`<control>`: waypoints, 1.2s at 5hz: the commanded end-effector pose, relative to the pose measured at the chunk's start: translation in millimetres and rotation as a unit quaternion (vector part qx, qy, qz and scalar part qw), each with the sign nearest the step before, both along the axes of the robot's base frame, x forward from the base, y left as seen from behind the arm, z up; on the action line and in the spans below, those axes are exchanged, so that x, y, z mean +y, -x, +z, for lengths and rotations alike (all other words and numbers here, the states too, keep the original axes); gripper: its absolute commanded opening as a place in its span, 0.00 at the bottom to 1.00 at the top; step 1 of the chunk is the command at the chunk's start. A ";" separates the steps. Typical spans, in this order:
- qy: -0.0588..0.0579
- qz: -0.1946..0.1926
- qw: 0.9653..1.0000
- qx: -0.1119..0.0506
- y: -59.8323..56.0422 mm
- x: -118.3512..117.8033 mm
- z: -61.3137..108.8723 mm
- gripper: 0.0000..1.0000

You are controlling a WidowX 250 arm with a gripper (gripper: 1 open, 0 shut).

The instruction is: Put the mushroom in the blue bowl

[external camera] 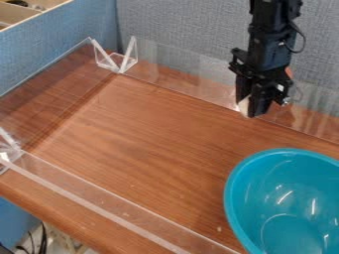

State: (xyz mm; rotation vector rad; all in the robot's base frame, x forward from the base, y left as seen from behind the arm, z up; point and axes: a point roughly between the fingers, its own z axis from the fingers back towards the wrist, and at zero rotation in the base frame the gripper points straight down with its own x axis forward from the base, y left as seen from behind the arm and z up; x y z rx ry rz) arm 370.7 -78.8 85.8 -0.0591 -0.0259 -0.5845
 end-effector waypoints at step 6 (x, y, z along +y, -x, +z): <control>0.023 -0.008 0.997 -0.073 -9.3 7.7 37.6 0.00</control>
